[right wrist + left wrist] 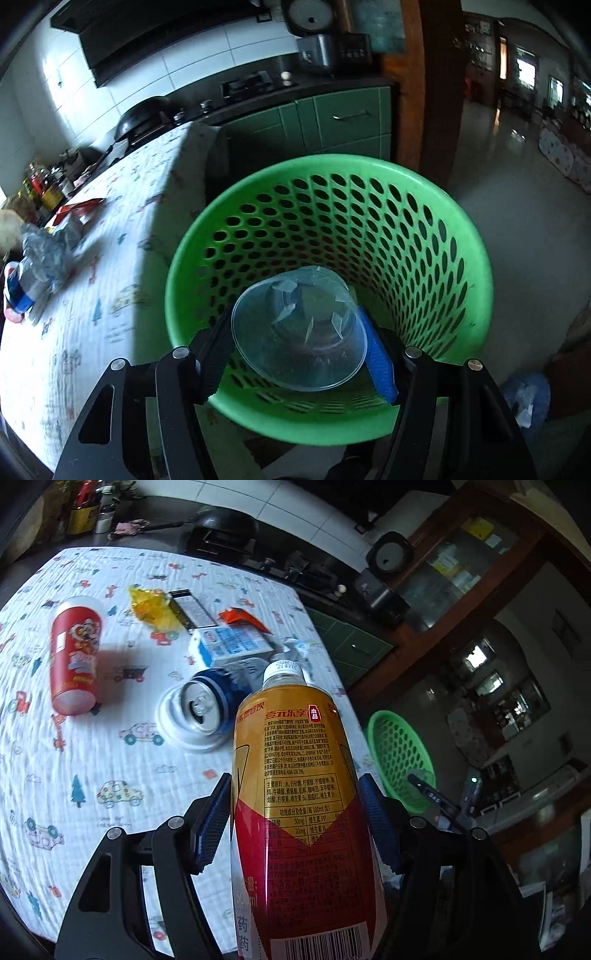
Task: Collect trash
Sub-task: 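Drop the clear cup into the basket with the right tool while the left tool drops the bottle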
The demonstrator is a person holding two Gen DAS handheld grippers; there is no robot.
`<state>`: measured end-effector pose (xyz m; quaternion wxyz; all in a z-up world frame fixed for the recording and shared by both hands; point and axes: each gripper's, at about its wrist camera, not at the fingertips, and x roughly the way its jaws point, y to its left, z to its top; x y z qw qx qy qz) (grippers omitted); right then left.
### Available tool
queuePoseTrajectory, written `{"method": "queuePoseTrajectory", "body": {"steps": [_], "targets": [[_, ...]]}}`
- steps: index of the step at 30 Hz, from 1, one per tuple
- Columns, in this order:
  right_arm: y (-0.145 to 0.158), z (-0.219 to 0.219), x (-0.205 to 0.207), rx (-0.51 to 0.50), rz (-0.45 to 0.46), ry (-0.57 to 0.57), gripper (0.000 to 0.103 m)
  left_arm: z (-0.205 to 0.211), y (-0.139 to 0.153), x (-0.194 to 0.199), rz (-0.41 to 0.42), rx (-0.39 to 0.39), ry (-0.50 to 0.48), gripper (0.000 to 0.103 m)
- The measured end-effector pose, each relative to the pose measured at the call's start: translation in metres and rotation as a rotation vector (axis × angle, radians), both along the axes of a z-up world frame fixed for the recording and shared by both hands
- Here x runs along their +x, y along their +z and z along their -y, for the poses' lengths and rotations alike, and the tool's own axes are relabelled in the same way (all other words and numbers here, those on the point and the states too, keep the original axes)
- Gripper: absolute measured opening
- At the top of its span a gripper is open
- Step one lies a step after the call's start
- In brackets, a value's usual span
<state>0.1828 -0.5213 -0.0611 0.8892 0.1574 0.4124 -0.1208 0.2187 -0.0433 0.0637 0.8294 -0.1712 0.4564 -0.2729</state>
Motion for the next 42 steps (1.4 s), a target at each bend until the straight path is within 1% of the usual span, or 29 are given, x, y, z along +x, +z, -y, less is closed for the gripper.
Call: {"method": "queuePoseTrajectory", "body": {"steps": [1,3,4,11,13,15,21,23,27,30,33,34,36,38,39,41,42], "targets": [[-0.002,0.003,0.0,-0.007,-0.002,-0.01,0.063,0.01,0.002,0.004,-0.001,-0.014,-0.022,0.067],[-0.003,0.006,-0.002,0.005,0.003,-0.014,0.069,0.031,0.003,0.011,-0.004,-0.044,-0.072,0.067],[-0.002,0.008,-0.003,0.003,0.011,-0.022,0.075,0.045,0.004,0.015,-0.002,-0.047,-0.097,0.067],[0.008,0.018,-0.023,0.005,0.057,-0.03,0.075,0.152,0.004,0.047,0.01,-0.062,-0.283,0.067],[0.014,0.022,-0.031,0.001,0.073,-0.035,0.075,0.186,0.002,0.057,0.007,-0.047,-0.316,0.067],[0.019,0.025,-0.04,0.005,0.09,-0.041,0.076,0.218,-0.002,0.064,0.004,-0.046,-0.368,0.067],[0.025,0.033,-0.063,0.003,0.118,-0.057,0.079,0.311,-0.023,0.083,-0.019,-0.012,-0.475,0.067],[0.024,0.035,-0.069,0.006,0.12,-0.061,0.079,0.34,-0.033,0.087,-0.026,0.012,-0.483,0.067],[0.019,0.042,-0.079,0.022,0.126,-0.072,0.079,0.391,-0.062,0.095,-0.075,0.033,-0.503,0.067],[0.016,0.047,-0.085,0.031,0.129,-0.08,0.079,0.415,-0.082,0.095,-0.11,0.041,-0.518,0.068],[0.013,0.049,-0.09,0.037,0.133,-0.088,0.079,0.433,-0.096,0.093,-0.102,0.041,-0.528,0.068],[0.013,0.05,-0.092,0.038,0.133,-0.092,0.079,0.437,-0.1,0.092,-0.097,0.053,-0.531,0.069],[0.012,0.051,-0.096,0.043,0.137,-0.098,0.079,0.434,-0.106,0.091,-0.103,0.051,-0.52,0.07],[0.012,0.05,-0.1,0.045,0.139,-0.106,0.079,0.433,-0.11,0.089,-0.108,0.008,-0.518,0.074],[0.012,0.049,-0.101,0.046,0.141,-0.106,0.079,0.432,-0.111,0.088,-0.104,-0.001,-0.515,0.076],[0.014,0.047,-0.103,0.043,0.143,-0.106,0.079,0.425,-0.109,0.087,-0.092,-0.012,-0.519,0.077],[0.015,0.046,-0.103,0.041,0.145,-0.105,0.079,0.422,-0.108,0.085,-0.077,-0.005,-0.521,0.077]]}}
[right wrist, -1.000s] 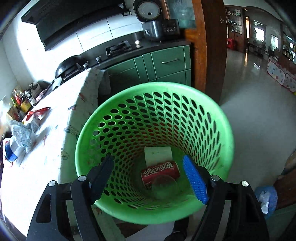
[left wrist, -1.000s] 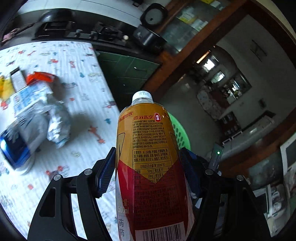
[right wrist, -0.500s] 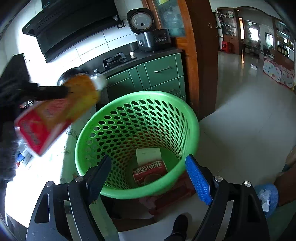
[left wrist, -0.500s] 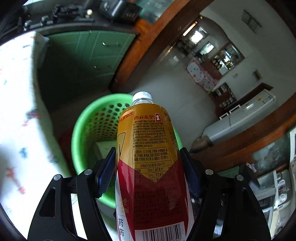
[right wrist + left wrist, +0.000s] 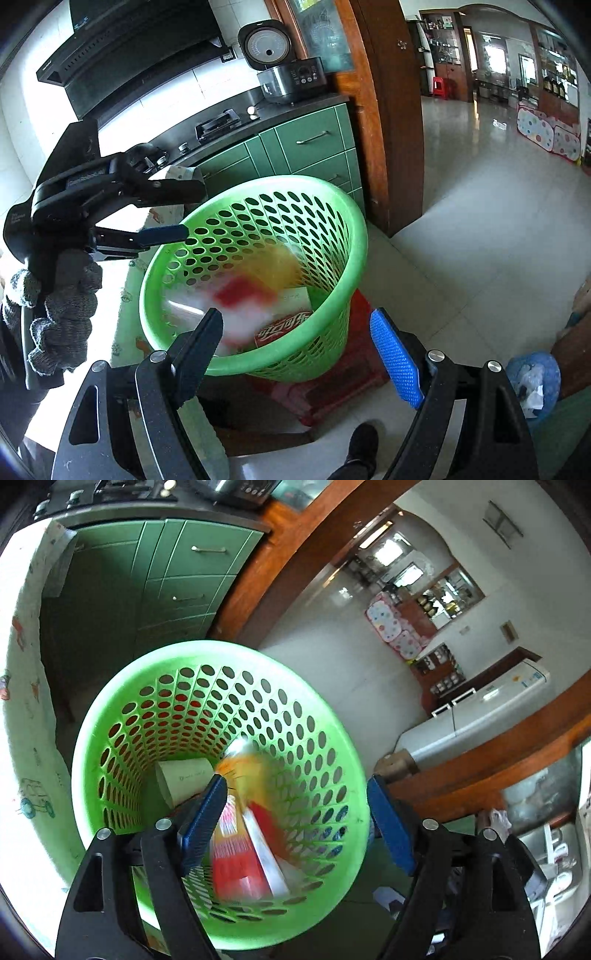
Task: Collect trash
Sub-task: 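Drop the clear cup into the basket with the right tool while the left tool drops the bottle, then grasp the blue-and-white milk can with the left tool while the right tool reaches the crumpled wrapper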
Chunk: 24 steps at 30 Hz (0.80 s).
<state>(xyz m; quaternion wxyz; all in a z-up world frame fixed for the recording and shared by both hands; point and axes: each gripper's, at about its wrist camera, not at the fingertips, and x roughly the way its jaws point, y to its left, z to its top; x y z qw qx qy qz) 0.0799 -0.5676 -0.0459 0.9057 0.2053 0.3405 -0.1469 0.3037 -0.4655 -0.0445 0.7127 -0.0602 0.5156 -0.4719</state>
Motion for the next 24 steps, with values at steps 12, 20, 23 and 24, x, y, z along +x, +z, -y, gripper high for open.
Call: {"method": "queuePoseTrajectory", "body": {"steps": [12,20,23,24], "targets": [[0.026,-0.054,-0.002,-0.006,0.053,0.064,0.08,-0.107,0.056,-0.043,0.216,0.028,0.054,0.077],[0.04,-0.105,0.017,-0.016,0.075,0.162,0.083,-0.207,0.073,-0.061,0.311,0.068,0.185,0.077],[0.045,-0.123,0.027,-0.019,0.078,0.202,0.084,-0.247,0.079,-0.062,0.356,0.1,0.251,0.077],[0.046,-0.13,0.031,-0.02,0.079,0.216,0.084,-0.258,0.081,-0.061,0.365,0.109,0.269,0.077]]}}
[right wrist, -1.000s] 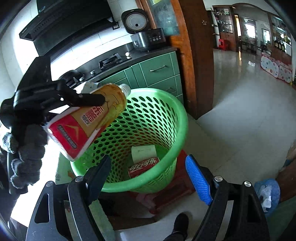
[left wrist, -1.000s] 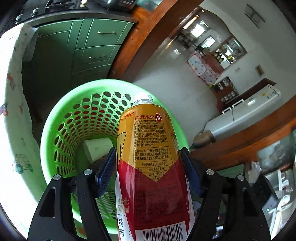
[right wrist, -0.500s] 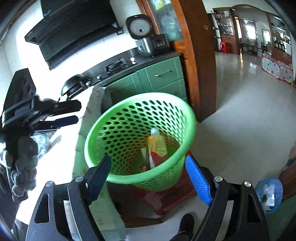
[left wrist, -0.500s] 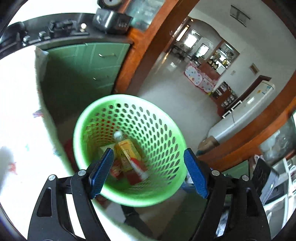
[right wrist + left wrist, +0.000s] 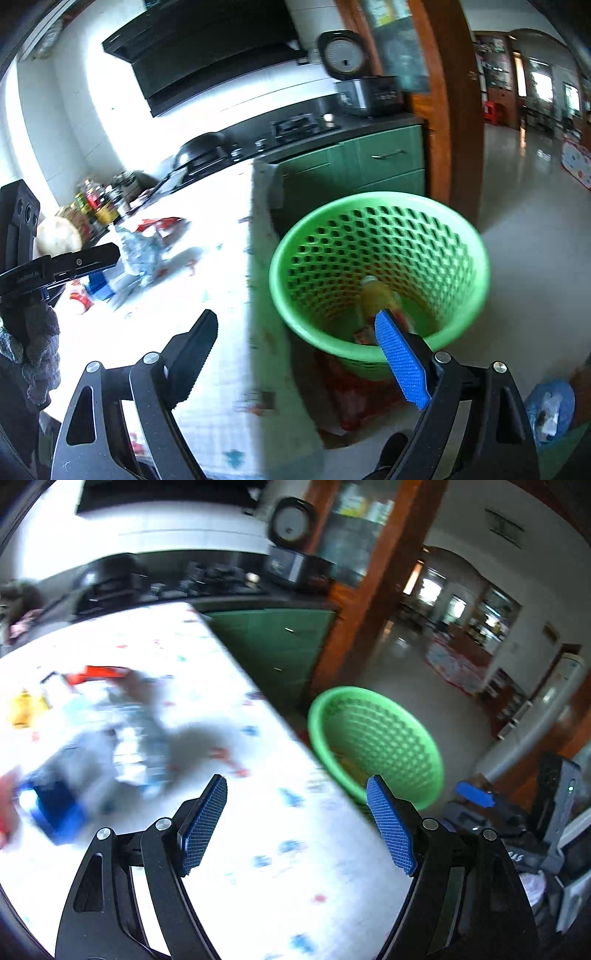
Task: Collect trash
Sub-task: 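Grasp the blue-and-white milk can with the left tool while the right tool reaches the crumpled wrapper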
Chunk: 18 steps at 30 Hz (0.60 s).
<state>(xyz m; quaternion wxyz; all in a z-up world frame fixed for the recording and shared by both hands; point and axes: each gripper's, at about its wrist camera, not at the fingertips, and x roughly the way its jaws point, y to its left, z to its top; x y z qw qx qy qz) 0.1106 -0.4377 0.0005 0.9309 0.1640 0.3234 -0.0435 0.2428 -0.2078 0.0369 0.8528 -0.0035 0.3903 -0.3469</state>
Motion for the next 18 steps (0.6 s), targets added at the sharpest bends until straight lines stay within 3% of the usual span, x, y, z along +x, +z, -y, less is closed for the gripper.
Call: {"method": "queuePoseTrajectory", "body": {"steps": [9,18], "targets": [[0.011,-0.047,0.034,-0.019,-0.001,0.111,0.085,-0.089,0.01,0.04,0.086,0.149,0.159,0.083],[0.01,-0.066,0.057,-0.029,-0.015,0.146,0.085,-0.091,-0.013,0.076,0.085,0.333,0.06,0.085]]}}
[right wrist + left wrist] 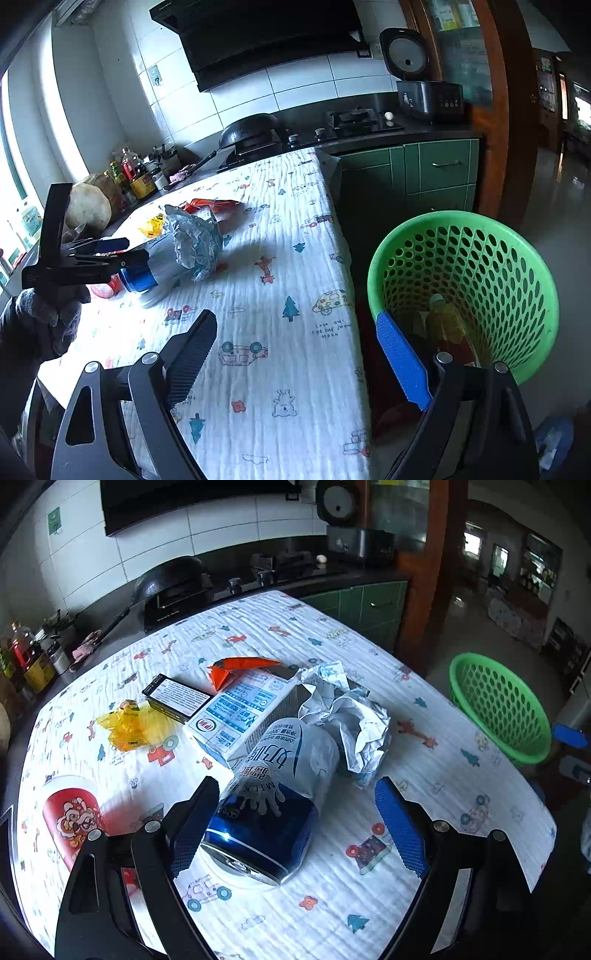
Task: Collect trash
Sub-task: 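Grasp the blue-and-white milk can with the left tool while the right tool reaches the crumpled wrapper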
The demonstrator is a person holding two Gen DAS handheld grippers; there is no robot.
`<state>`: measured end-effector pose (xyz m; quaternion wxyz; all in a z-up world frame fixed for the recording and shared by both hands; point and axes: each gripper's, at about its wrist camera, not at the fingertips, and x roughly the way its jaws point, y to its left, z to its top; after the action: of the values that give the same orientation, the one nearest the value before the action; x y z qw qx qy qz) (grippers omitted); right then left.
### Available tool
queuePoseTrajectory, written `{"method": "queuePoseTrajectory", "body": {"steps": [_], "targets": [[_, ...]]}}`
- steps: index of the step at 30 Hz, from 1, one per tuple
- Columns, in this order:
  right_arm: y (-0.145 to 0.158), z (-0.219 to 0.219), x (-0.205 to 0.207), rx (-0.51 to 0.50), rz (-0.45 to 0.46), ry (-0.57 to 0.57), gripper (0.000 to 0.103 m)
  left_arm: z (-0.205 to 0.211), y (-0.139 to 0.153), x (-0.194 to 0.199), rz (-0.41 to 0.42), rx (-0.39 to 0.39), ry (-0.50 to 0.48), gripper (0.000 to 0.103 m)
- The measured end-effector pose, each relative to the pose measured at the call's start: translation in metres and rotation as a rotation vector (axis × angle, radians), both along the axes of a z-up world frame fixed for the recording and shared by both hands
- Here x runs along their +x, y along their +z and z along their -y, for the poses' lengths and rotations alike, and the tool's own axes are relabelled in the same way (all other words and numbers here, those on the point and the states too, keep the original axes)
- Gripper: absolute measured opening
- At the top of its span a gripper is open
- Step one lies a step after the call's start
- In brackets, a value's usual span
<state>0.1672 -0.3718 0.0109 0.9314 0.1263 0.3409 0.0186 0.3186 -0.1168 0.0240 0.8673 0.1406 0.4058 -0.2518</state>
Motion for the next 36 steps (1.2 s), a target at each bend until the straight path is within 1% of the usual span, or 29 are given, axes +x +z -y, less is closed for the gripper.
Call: {"method": "queuePoseTrajectory", "body": {"steps": [3,5,8,13,15,17,19,23,28,31,36], "targets": [[-0.002,-0.002,0.007,-0.006,-0.014,0.003,0.085,0.007,-0.007,0.005,-0.005,0.054,-0.031,0.088],[-0.004,-0.002,0.012,-0.001,-0.022,0.006,0.085,0.012,-0.011,0.007,0.007,0.101,-0.044,0.088],[-0.006,-0.006,0.018,-0.002,-0.027,0.013,0.085,0.016,-0.017,0.012,0.011,0.143,-0.058,0.088],[-0.009,-0.012,0.027,-0.006,-0.038,0.036,0.085,0.019,-0.023,0.017,-0.002,0.17,-0.072,0.087],[-0.009,-0.015,0.03,-0.008,-0.041,0.045,0.085,0.02,-0.024,0.018,0.005,0.174,-0.064,0.081],[-0.01,-0.019,0.033,-0.009,-0.044,0.054,0.085,0.02,-0.026,0.02,0.0,0.176,-0.063,0.08],[-0.011,-0.022,0.037,-0.012,-0.046,0.06,0.085,0.019,-0.028,0.02,-0.003,0.18,-0.066,0.075],[-0.011,-0.028,0.045,-0.015,-0.051,0.082,0.085,0.016,-0.025,0.016,0.018,0.154,-0.067,0.073],[-0.01,-0.038,0.059,-0.015,-0.055,0.119,0.085,0.004,-0.013,0.003,0.038,0.104,-0.07,0.072],[-0.009,-0.048,0.07,-0.004,-0.052,0.151,0.085,-0.007,-0.005,-0.001,0.037,0.065,-0.051,0.072],[-0.006,-0.065,0.089,-0.018,-0.041,0.198,0.085,-0.03,0.008,-0.008,0.048,0.009,-0.014,0.072]]}}
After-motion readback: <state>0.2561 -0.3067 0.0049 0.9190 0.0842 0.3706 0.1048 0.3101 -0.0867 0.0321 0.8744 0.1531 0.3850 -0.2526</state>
